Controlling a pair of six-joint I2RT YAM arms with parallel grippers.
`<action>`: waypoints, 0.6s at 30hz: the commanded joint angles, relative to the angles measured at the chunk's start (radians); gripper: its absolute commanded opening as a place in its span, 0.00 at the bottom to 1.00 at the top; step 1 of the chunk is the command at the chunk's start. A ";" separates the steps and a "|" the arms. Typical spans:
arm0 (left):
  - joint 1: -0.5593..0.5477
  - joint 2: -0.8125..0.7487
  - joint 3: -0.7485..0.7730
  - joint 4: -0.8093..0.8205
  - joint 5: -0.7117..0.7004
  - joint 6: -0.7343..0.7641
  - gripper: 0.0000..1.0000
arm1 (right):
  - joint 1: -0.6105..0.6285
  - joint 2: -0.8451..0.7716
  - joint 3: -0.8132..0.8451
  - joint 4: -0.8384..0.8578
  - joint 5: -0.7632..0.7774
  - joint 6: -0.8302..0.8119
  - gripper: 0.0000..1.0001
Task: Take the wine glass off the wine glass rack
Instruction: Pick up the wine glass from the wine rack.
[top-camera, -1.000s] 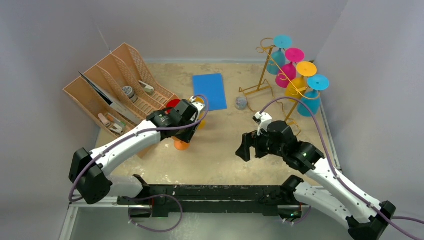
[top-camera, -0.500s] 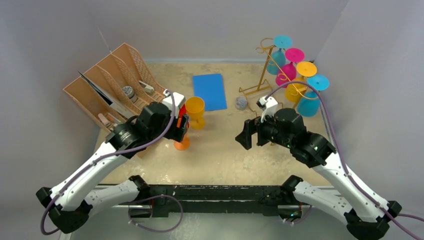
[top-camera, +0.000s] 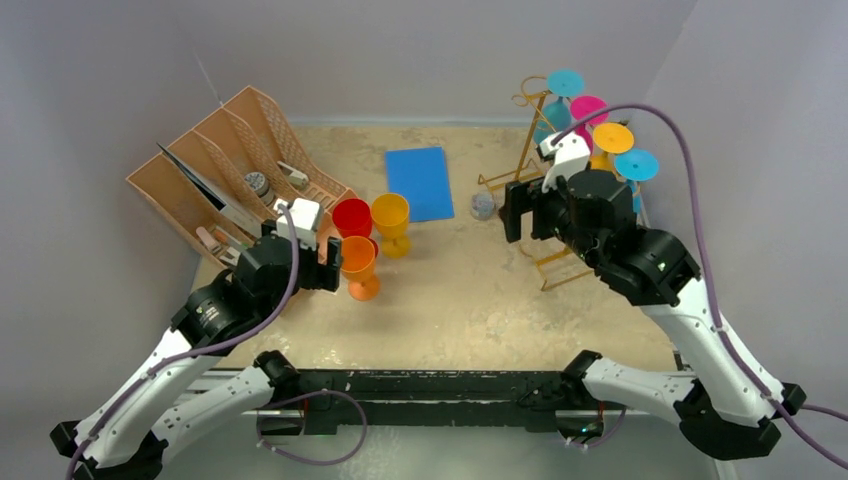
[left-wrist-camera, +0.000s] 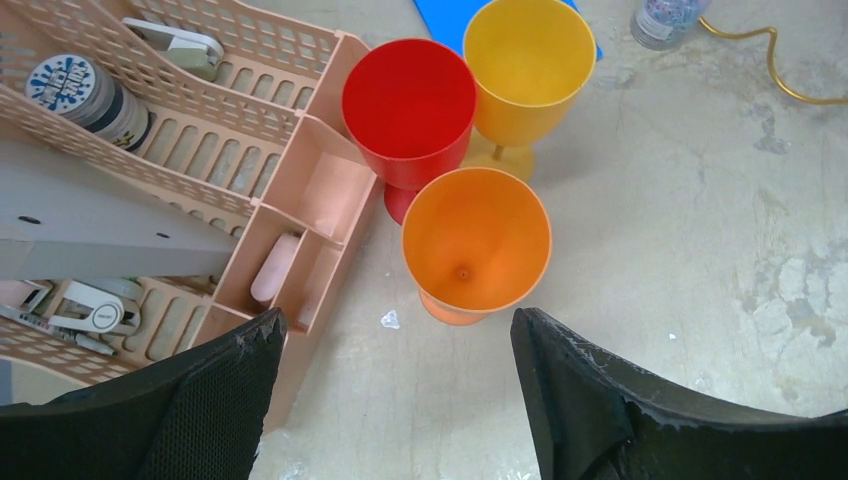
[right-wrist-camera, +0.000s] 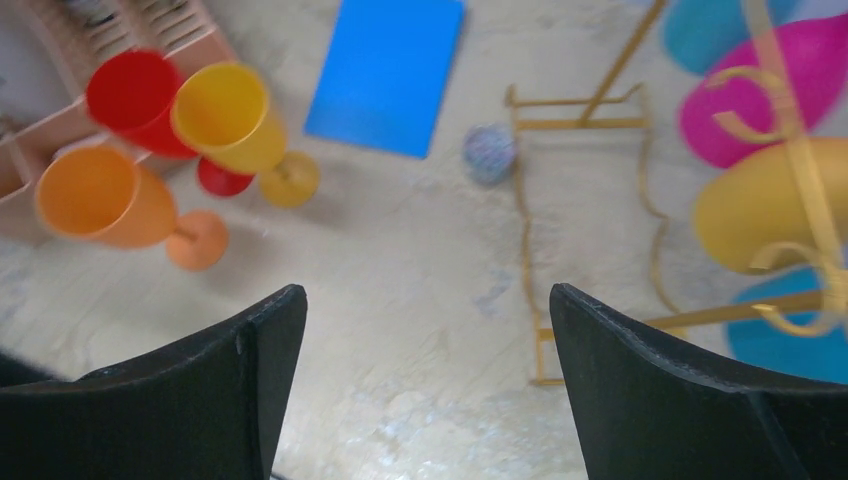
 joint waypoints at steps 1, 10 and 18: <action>0.000 -0.015 -0.010 0.012 -0.054 -0.023 0.82 | -0.009 0.067 0.120 -0.094 0.295 -0.076 0.91; 0.000 0.009 -0.003 -0.007 -0.053 -0.023 0.82 | -0.414 0.145 0.274 -0.223 0.018 0.048 0.84; 0.000 -0.001 -0.008 -0.011 -0.048 -0.033 0.82 | -0.667 0.133 0.257 -0.273 -0.127 0.125 0.86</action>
